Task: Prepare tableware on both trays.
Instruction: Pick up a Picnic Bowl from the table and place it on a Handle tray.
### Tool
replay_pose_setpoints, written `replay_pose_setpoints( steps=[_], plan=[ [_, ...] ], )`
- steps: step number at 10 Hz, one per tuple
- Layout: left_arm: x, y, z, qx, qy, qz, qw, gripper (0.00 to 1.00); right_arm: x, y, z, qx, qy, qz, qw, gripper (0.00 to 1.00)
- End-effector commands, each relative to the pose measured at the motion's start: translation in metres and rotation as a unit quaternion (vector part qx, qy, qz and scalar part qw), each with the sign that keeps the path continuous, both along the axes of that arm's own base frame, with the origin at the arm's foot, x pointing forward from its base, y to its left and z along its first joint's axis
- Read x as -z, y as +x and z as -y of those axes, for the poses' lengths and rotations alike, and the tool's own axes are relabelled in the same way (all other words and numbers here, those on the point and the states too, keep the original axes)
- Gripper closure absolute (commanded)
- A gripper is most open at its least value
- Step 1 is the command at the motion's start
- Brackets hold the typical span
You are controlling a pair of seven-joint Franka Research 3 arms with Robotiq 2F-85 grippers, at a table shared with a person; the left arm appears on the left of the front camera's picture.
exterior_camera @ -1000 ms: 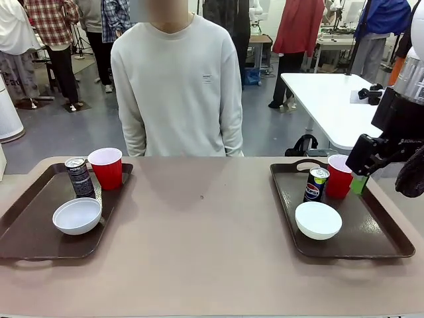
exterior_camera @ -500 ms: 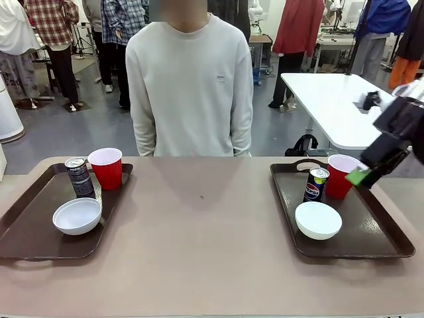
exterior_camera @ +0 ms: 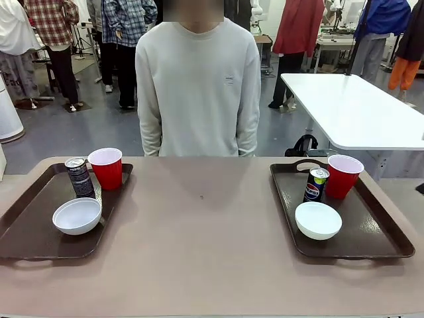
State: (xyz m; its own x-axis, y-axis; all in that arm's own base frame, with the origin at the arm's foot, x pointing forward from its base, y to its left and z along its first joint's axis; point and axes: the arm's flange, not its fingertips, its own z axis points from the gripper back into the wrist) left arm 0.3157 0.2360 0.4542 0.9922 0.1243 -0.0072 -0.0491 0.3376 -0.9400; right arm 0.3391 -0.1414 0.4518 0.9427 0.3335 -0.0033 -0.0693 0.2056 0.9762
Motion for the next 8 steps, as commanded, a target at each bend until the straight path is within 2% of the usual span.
replay_pose_setpoints(
  steps=[1,4,6,7,8],
  plan=[
    [-0.001,-0.001,0.003,-0.010,0.000,0.001,1.000,0.00,-0.008,-0.014,0.009,0.111,0.003,-0.106,0.988,0.00],
    [-0.001,-0.001,0.003,-0.010,0.000,0.001,1.000,0.00,-0.012,-0.068,0.018,0.158,-0.063,-0.138,0.976,0.00],
    [-0.001,-0.001,0.003,-0.010,0.000,0.001,1.000,0.00,-0.019,-0.095,0.018,0.203,-0.095,-0.111,0.968,0.00],
    [-0.001,-0.001,0.003,-0.010,0.000,0.001,1.000,0.00,-0.011,-0.065,0.035,0.156,-0.053,-0.128,0.978,0.00],
    [-0.001,-0.001,0.003,-0.010,0.000,0.001,1.000,0.00,-0.011,-0.065,0.035,0.156,-0.053,-0.128,0.978,0.00]
  ],
)
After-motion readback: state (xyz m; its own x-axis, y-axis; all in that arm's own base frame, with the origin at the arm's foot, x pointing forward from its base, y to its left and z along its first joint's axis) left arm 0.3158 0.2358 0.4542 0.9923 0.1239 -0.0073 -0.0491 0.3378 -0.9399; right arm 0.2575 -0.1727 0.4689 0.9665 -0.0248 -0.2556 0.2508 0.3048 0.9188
